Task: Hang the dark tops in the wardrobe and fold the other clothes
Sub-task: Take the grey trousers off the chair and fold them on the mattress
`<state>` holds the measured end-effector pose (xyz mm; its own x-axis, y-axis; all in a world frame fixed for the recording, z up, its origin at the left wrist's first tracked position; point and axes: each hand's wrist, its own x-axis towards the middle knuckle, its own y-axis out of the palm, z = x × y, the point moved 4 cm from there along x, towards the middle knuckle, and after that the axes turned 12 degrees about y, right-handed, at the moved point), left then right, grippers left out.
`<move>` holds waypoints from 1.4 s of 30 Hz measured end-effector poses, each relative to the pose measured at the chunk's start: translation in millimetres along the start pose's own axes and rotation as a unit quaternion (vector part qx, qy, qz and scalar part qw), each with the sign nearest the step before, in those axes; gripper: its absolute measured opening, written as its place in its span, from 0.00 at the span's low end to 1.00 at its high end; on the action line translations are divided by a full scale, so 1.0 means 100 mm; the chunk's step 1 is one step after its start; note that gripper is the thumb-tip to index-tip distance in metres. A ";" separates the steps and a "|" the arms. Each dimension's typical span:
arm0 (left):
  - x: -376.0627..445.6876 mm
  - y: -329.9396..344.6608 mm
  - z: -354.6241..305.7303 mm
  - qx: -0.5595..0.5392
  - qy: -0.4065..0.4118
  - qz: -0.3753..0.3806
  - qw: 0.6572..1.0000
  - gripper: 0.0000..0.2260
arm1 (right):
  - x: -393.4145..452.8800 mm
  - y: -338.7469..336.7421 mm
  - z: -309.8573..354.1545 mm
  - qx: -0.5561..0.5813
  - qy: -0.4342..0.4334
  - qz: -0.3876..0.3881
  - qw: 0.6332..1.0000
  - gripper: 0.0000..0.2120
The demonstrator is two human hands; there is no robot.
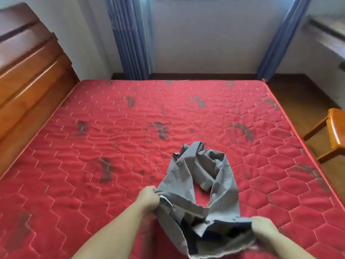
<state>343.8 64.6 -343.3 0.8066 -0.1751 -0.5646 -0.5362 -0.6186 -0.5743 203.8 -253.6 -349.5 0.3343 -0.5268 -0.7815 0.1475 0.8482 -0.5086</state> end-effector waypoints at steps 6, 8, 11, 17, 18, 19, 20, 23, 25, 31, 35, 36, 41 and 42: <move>0.35 -2.06 -2.37 -0.380 0.226 -0.264 0.857 0.14 | -0.98 -1.27 3.05 0.258 -0.243 -0.175 0.918 0.17; 0.09 -2.84 -3.10 -0.456 0.330 -0.281 0.777 0.15 | -1.62 -1.86 3.76 0.298 -0.354 -0.238 0.854 0.20; -0.45 -3.67 -3.86 -0.478 0.451 -0.266 0.706 0.17 | -2.57 -2.53 4.34 0.324 -0.472 -0.274 0.773 0.22; -1.06 -4.23 -4.25 -0.402 0.509 -0.352 0.675 0.17 | -3.47 -2.86 4.47 0.312 -0.553 -0.311 0.707 0.25; -1.06 -4.19 -4.19 -0.377 0.508 -0.359 0.686 0.16 | -3.44 -2.80 4.41 0.295 -0.551 -0.319 0.712 0.24; -1.01 -4.11 -4.09 -0.349 0.500 -0.360 0.706 0.15 | -3.35 -2.71 4.32 0.272 -0.544 -0.326 0.724 0.23; -0.92 -4.01 -3.95 -0.312 0.486 -0.362 0.732 0.13 | -3.20 -2.59 4.21 0.236 -0.527 -0.336 0.744 0.21; -0.47 -3.55 -3.29 -0.187 0.419 -0.411 0.788 0.08 | -2.44 -2.11 3.74 0.112 -0.459 -0.314 0.823 0.15; -0.11 -3.10 -2.69 -0.128 0.360 -0.434 0.816 0.10 | -1.76 -1.72 3.29 0.048 -0.382 -0.256 0.887 0.15; 0.77 -1.14 -0.39 0.037 0.221 -0.261 0.939 0.20 | 0.17 -0.29 1.37 -0.403 -0.227 -0.230 0.856 0.20; 0.84 0.24 0.95 0.260 0.223 -0.029 0.939 0.23 | 0.94 0.60 0.04 -0.499 -0.199 -0.156 0.829 0.28; 0.80 0.51 1.21 0.306 0.212 0.015 0.928 0.22 | 1.06 0.77 -0.26 -0.511 -0.197 -0.139 0.825 0.30; 0.57 1.39 2.17 0.412 0.154 0.079 0.894 0.20 | 1.37 1.28 -1.39 -0.548 -0.171 -0.086 0.814 0.33; 0.53 1.47 2.27 0.415 0.154 0.074 0.893 0.20 | 1.39 1.31 -1.52 -0.550 -0.167 -0.083 0.814 0.33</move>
<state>251.1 138.7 -592.1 0.6733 -0.4892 -0.5543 -0.5390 0.1884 -0.8210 128.2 -223.9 -580.1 0.6561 -0.4290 -0.6208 -0.6451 0.1079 -0.7564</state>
